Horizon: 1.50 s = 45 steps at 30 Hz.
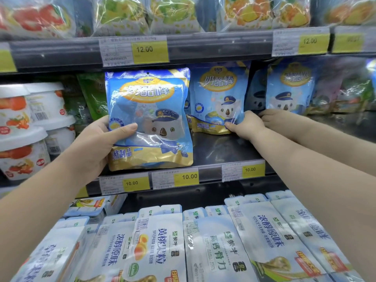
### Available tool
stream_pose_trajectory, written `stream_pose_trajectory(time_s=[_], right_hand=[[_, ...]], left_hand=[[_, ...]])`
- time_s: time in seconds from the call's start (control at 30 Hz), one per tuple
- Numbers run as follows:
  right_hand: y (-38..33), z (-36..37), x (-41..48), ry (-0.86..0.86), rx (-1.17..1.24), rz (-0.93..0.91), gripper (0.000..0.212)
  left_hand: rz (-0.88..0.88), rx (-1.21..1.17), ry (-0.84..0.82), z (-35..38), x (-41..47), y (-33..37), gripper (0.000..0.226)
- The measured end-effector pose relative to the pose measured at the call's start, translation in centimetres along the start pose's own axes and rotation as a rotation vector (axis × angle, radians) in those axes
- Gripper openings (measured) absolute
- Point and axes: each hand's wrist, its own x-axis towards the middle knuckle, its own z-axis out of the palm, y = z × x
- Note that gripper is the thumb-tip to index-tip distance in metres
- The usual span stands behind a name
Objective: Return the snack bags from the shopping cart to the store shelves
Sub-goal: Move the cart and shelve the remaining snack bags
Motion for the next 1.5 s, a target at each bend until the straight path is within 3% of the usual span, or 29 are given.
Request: stream_pose_trajectory(time_s=[0.2, 0.33, 0.43, 0.5, 0.57, 0.63, 0.73, 0.77, 0.87, 1.1, 1.3, 1.5], right_hand=[[-0.5, -0.9, -1.5, -0.011, 0.055, 0.066, 0.08], [-1.0, -1.9, -3.8, 0.054, 0.076, 0.092, 0.078], [-1.0, -2.2, -5.6, 0.186, 0.198, -0.004, 0.069], [-1.7, -2.3, -6.4, 0.075, 0.388, -0.046, 0.057], [-2.4, -2.5, -7.3, -0.14, 0.522, -0.061, 0.061], [-2.9, -3.1, -8.5, -0.262, 0.462, -0.098, 0.076], [-2.0, -3.4, -9.3, -0.331, 0.397, -0.267, 0.046], [-1.7, -3.6, -9.3, -0.337, 0.401, -0.292, 0.051], [-1.3, -3.9, -8.9, -0.252, 0.358, -0.285, 0.074], [0.1, -3.1, -7.2, -0.081, 0.176, -0.195, 0.074], [0.3, -2.5, -5.8, -0.001, 0.032, -0.134, 0.078], [-0.4, -2.0, -5.5, 0.021, -0.075, -0.084, 0.086]], left_hand=[[-0.01, 0.009, -0.064, 2.3, 0.7, 0.0, 0.033], [-0.029, -0.004, -0.089, 4.5, 1.9, -0.3, 0.033], [-0.029, -0.009, -0.104, 6.4, 3.3, -0.5, 0.032], [-0.031, -0.025, -0.105, 7.6, 4.1, -0.9, 0.034], [-0.041, -0.044, -0.106, 9.0, 4.7, -1.3, 0.031], [-0.042, -0.057, -0.105, 10.2, 5.2, -1.6, 0.025], [-0.009, -0.045, -0.106, 11.6, 6.1, -1.8, 0.023], [0.004, -0.031, -0.102, 11.9, 6.4, -1.8, 0.025], [0.046, 0.013, -0.092, 12.8, 7.4, -1.9, 0.034], [0.14, 0.354, -0.022, 14.5, 7.3, -3.5, 0.055], [0.294, 0.588, 0.126, 14.0, 6.9, -4.4, 0.099], [0.358, 0.866, 0.048, 15.1, 5.8, -4.5, 0.102]])
